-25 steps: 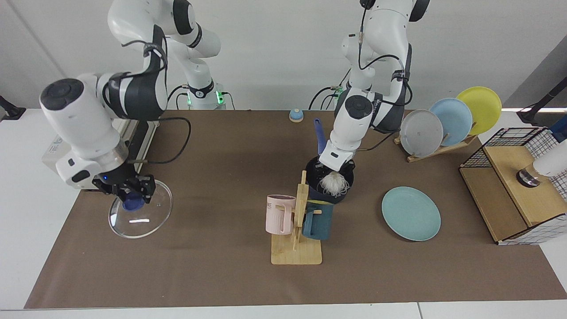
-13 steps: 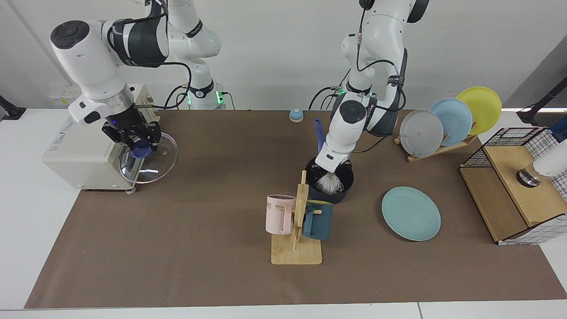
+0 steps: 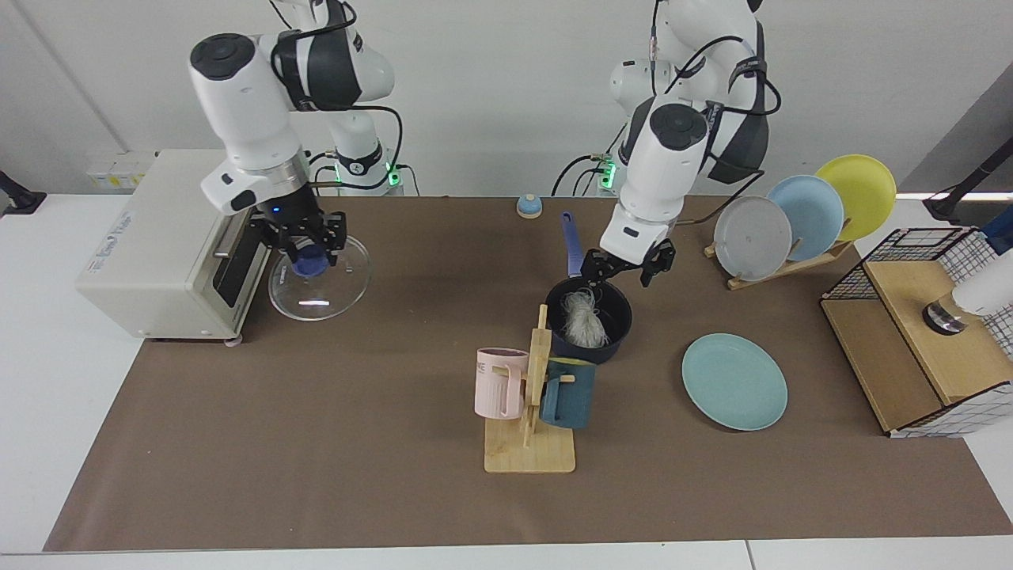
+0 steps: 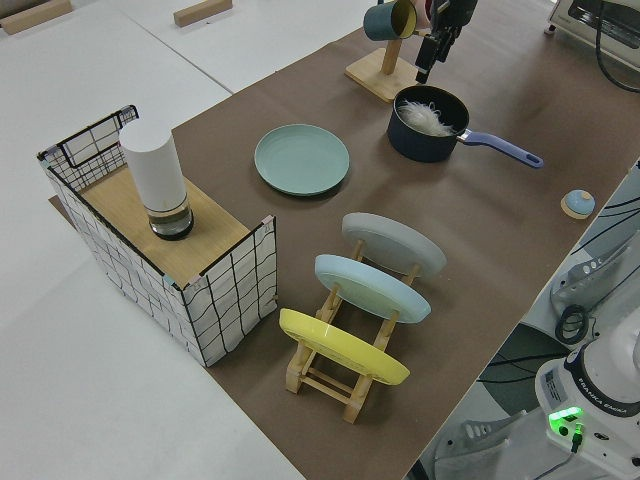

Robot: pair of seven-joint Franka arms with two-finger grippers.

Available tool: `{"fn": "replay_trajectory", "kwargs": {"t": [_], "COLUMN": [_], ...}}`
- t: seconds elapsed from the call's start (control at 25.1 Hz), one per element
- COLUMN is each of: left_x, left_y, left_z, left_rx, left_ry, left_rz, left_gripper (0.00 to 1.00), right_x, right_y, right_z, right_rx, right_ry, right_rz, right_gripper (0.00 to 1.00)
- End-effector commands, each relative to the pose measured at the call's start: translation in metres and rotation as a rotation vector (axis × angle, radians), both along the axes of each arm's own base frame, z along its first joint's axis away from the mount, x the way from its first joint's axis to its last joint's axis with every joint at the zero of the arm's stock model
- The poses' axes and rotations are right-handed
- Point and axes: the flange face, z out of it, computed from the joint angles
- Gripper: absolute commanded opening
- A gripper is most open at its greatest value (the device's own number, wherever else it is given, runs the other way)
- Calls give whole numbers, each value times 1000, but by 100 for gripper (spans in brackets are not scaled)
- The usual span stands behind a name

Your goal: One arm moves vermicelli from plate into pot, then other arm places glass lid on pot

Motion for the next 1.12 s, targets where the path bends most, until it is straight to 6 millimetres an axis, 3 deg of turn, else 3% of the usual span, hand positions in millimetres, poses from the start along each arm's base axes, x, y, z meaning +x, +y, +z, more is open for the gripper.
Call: {"fn": "replay_trajectory", "kwargs": {"t": [0.0,0.16,0.36,0.44,0.56,0.8,0.96,1.08], "left_x": [25,41,45,42,33,12,0,-6], "left_y": [67,139,197,215,221,223,215,212], "left_z": [12,18,25,38,58,97,117,122], "left_rx": [25,46,63,66,64,57,56,54], "left_ry": [6,-8,-1,4,24,56,35,40], "left_rz": [-72,-188,-246,-240,-229,-212,-223,-227], "left_gripper": [100,100,100,100,100,100,100,100], "right_x": [-20,-38,-33,-24,-14,-6,-13,-14], "right_y": [89,160,234,264,309,379,413,424], "right_z": [22,19,20,18,13,-31,-61,-73], "right_rx": [-21,-15,-15,-25,-22,-17,-4,5], "right_ry": [-53,-58,-40,-31,-45,-78,-107,-129], "right_rz": [-41,-45,-56,-48,-48,-36,-6,10], "right_gripper": [0,0,0,0,0,0,0,0]}}
